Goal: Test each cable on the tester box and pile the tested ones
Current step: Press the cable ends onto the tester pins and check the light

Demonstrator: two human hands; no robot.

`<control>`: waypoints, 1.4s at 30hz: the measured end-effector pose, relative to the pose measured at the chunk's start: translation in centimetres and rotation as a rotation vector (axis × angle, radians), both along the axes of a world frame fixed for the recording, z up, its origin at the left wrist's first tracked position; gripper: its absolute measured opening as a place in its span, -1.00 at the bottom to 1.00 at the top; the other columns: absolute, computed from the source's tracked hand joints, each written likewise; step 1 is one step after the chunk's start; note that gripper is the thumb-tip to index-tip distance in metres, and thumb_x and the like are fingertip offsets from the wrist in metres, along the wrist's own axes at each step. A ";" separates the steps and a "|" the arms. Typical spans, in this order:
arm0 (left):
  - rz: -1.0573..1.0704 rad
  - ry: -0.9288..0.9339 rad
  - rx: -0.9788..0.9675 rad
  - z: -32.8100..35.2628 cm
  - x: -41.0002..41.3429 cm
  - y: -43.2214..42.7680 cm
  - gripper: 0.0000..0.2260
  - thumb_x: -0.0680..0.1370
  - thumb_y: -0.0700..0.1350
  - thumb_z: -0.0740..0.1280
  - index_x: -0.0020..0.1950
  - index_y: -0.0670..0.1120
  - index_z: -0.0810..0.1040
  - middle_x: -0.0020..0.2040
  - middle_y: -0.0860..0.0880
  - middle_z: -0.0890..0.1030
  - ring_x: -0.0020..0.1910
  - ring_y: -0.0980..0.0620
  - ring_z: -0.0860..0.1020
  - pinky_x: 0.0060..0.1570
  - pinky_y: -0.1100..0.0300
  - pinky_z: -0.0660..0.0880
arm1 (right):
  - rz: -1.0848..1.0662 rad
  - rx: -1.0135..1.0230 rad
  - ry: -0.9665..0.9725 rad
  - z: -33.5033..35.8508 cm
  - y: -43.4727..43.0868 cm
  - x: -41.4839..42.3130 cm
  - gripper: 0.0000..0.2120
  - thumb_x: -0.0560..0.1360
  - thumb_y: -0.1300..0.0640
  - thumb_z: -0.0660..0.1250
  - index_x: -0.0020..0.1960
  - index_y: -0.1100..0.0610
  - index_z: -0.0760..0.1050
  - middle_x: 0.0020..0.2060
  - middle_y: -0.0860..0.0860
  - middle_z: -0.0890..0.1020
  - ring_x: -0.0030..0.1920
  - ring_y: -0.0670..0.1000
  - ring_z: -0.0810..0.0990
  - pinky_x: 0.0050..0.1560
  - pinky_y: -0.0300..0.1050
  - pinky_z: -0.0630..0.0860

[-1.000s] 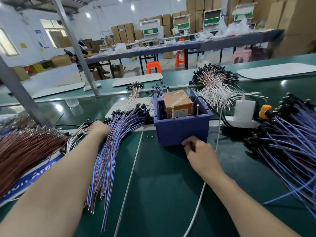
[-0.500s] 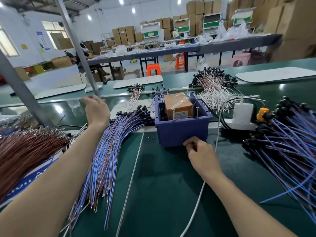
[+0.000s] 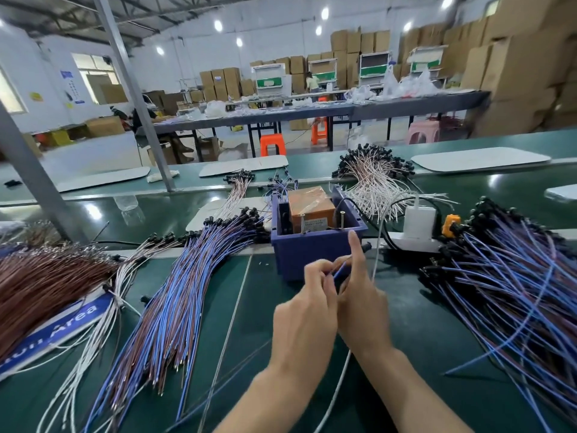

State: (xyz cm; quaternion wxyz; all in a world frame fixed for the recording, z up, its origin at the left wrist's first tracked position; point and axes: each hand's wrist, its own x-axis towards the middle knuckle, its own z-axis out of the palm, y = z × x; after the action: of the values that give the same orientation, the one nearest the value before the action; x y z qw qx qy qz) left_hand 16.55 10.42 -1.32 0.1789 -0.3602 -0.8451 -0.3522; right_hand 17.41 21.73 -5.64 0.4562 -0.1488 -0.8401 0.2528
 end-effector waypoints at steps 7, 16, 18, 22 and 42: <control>-0.204 -0.038 -0.296 0.0 0.9 -1.2 -0.72 0.73 0.07 -0.01 0.43 0.15 0.25 0.11 0.07 0.63 -0.05 -0.01 0.61 -0.02 0.03 0.50 | -0.252 -0.126 0.049 0.1 0.7 -0.3 -0.67 0.64 -0.12 0.15 -0.11 0.08 0.52 0.21 0.02 0.51 -0.16 0.12 0.64 -0.30 -0.15 0.33; -0.232 0.229 -0.624 2.3 -3.7 -7.6 -0.76 0.72 0.01 0.11 0.36 0.18 0.40 0.23 0.19 0.57 0.11 0.09 0.61 -0.04 0.08 0.57 | -0.303 -0.742 0.397 0.5 2.8 -0.7 -0.80 0.72 0.01 -0.03 0.09 -0.03 0.35 -0.27 0.01 0.57 -0.25 0.07 0.59 -0.26 -0.07 0.38; -0.185 0.353 -0.574 3.4 -5.5 -9.1 -0.86 0.62 -0.10 0.31 0.12 0.08 0.61 -0.07 0.15 0.67 -0.15 0.03 0.67 -0.24 0.13 0.59 | -0.285 -0.872 0.504 0.5 3.3 -0.4 -0.77 0.71 0.11 -0.04 0.24 -0.03 0.34 -0.26 -0.02 0.55 -0.30 -0.12 0.57 -0.26 -0.23 0.42; -0.017 0.561 -0.426 3.9 -8.3 -10.2 -0.90 0.50 -0.15 0.50 0.00 0.00 0.70 -0.14 0.02 0.57 -0.16 -0.10 0.55 -0.20 0.05 0.53 | -0.139 -0.887 0.531 0.5 3.2 0.1 -0.48 0.61 0.36 -0.08 0.47 -0.02 0.25 -0.04 -0.10 0.50 -0.23 -0.16 0.62 -0.15 -0.41 0.49; -0.320 0.450 0.248 -3.5 -4.1 0.2 -0.79 0.60 -0.16 0.40 0.18 0.09 0.62 -0.08 0.04 0.50 -0.25 0.09 0.46 -0.30 0.27 0.43 | 0.575 -1.544 0.376 1.1 3.2 -1.0 -0.45 0.54 -0.26 0.14 0.13 0.18 0.60 -0.43 0.05 0.52 -0.53 -0.03 0.43 -0.54 -0.21 0.40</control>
State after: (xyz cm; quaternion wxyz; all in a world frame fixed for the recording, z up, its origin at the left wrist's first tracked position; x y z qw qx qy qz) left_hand 12.46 10.61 -4.82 0.3464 -0.5333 -0.6673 -0.3876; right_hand 16.38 24.98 -4.50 0.2768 -0.1546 -0.3469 0.8827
